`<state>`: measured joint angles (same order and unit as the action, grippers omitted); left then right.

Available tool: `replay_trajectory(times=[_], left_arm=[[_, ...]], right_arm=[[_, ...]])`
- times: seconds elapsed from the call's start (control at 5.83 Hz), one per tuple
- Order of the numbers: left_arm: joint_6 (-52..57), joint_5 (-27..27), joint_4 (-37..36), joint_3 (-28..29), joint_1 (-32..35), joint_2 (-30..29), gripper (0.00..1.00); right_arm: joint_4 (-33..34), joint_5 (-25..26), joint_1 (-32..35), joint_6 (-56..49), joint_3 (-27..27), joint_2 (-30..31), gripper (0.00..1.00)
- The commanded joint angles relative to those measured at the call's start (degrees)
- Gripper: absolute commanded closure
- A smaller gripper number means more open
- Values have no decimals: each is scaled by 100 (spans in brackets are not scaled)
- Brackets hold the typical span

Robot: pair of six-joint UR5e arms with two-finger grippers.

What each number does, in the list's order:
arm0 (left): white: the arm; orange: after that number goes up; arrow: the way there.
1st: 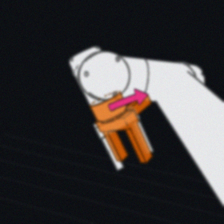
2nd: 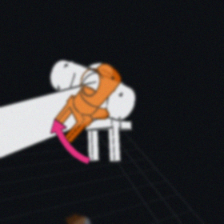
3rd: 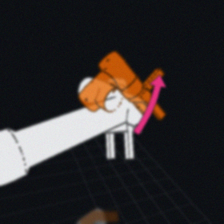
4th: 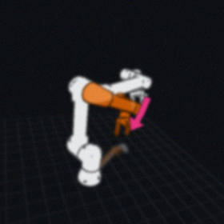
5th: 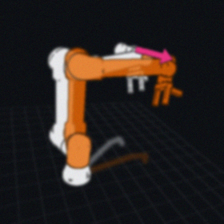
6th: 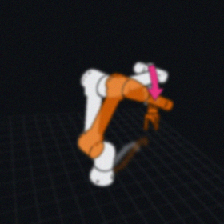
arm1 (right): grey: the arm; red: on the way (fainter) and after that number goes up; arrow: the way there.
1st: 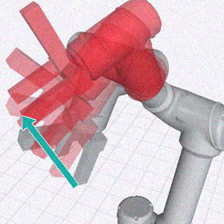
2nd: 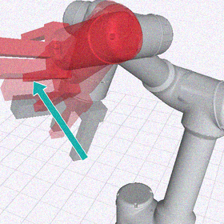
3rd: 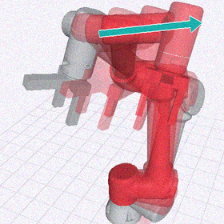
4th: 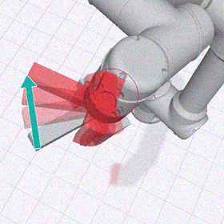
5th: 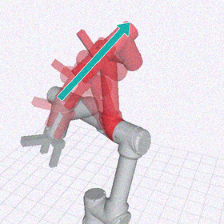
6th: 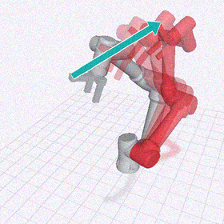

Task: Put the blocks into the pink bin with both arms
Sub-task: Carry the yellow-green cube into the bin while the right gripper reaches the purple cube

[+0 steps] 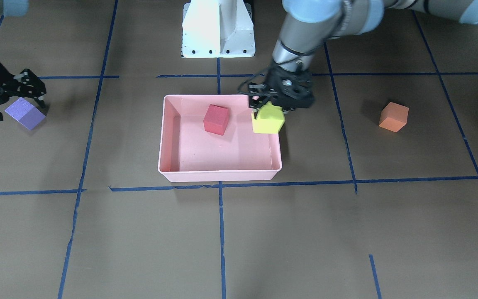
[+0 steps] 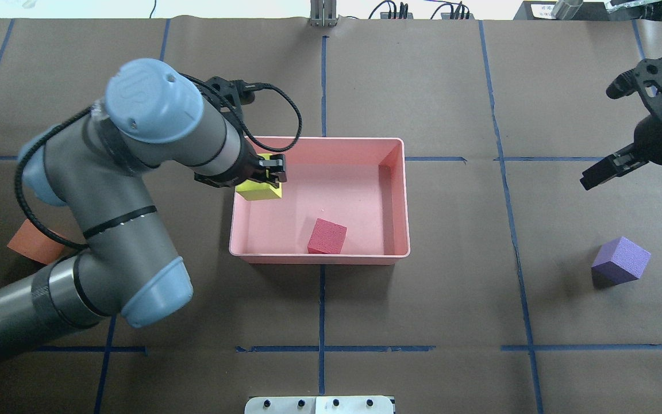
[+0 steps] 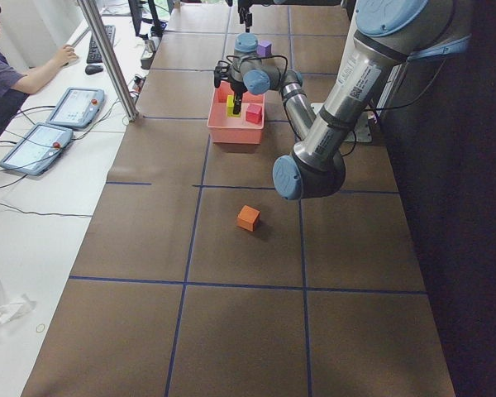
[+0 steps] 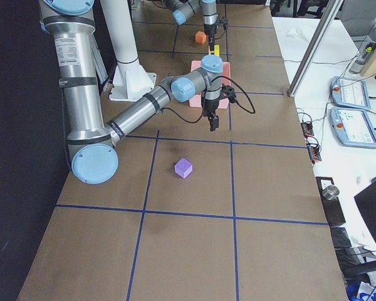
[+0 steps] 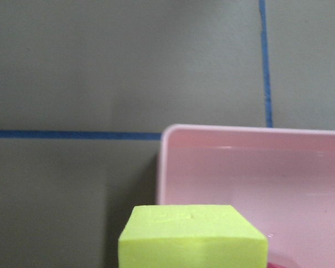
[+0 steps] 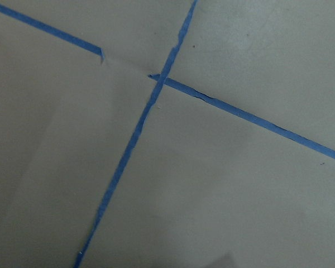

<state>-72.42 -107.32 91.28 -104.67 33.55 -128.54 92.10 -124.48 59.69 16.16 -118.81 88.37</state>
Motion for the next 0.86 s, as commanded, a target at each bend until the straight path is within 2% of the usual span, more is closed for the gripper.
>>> replay_trajectory(times=[0.0,0.17,0.34,0.51,0.69], left_arm=[[-273,787,-40,113,-514,-190,0],[-273,817,-40,113,-569,-163,0],[-282,818,-32,113,-569,-163,0],[-291,818,-32,113,-569,-172,0],[-291,818,-23,113,-569,-163,0]], right_arm=[[-1422,-41,69,-638,303,967,0],[-2371,-41,60,-649,750,1198,0],[-2877,-50,43,-745,1041,1357,0],[-2899,-50,-45,-1442,1070,1611,0],[-2899,-32,-315,-1571,1079,1683,0]])
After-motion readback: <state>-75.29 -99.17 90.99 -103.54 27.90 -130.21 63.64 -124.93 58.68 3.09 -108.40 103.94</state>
